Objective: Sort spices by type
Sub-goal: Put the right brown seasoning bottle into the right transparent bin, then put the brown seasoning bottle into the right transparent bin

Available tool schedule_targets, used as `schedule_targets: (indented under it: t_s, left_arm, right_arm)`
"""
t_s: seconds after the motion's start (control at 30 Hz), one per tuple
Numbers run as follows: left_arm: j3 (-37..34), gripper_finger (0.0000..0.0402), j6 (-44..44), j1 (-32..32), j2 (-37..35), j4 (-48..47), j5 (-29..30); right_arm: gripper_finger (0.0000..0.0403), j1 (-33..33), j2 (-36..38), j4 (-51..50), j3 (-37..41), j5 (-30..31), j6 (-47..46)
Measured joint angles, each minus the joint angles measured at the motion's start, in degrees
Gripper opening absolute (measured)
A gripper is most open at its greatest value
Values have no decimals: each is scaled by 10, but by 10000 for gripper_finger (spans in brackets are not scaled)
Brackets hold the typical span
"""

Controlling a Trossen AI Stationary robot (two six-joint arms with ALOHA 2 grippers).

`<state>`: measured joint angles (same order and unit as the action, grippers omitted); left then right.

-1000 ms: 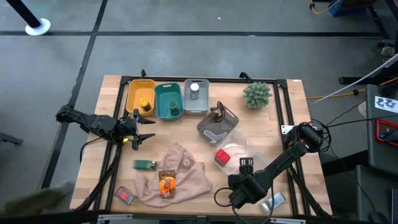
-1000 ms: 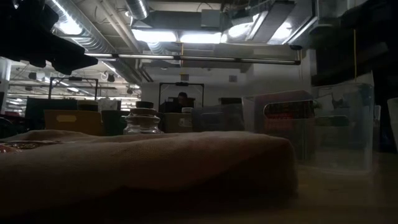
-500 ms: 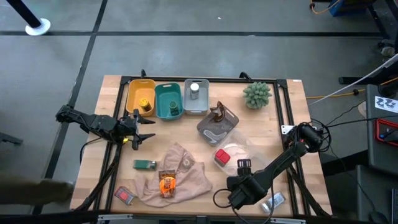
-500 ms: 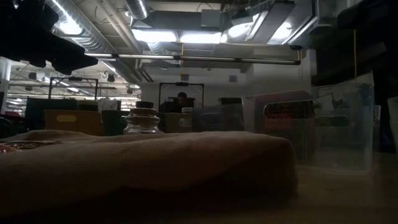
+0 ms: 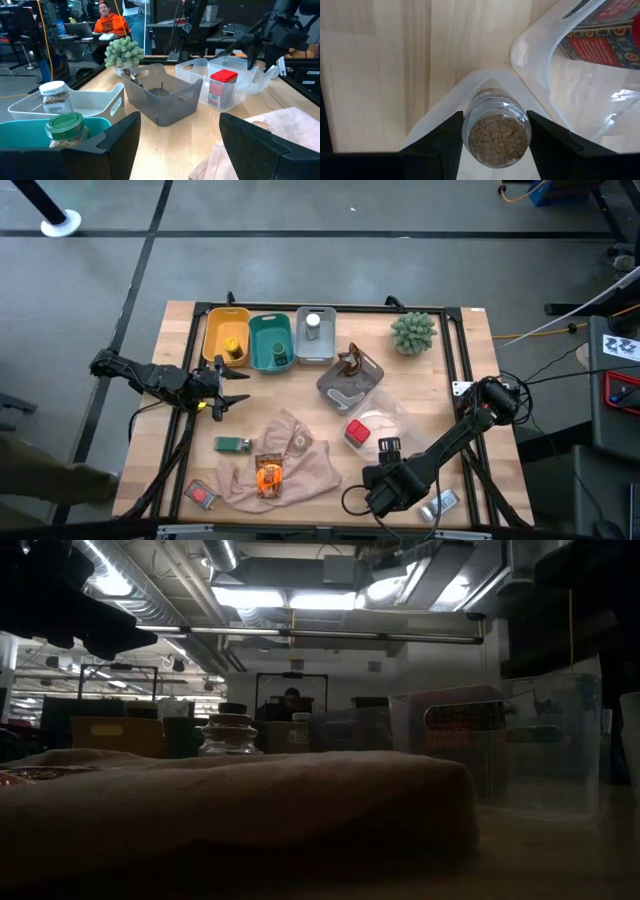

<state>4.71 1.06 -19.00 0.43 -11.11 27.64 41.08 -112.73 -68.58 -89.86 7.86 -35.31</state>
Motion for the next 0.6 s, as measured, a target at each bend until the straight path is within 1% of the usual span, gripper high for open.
schedule_targets:
  t_s: [0.17, 0.47, 0.6]
  left_arm:
    - [0, 255, 0, 0, 0, 0, 0]
    - [0, 255, 0, 0, 0, 0, 0]
    - [0, 255, 0, 0, 0, 0, 0]
  right_arm:
    - [208, 1, 0, 0, 0, 1, -1]
    - [249, 1, 0, 8, 0, -5, -3]
    - [261, 1, 0, 9, 0, -9, -3]
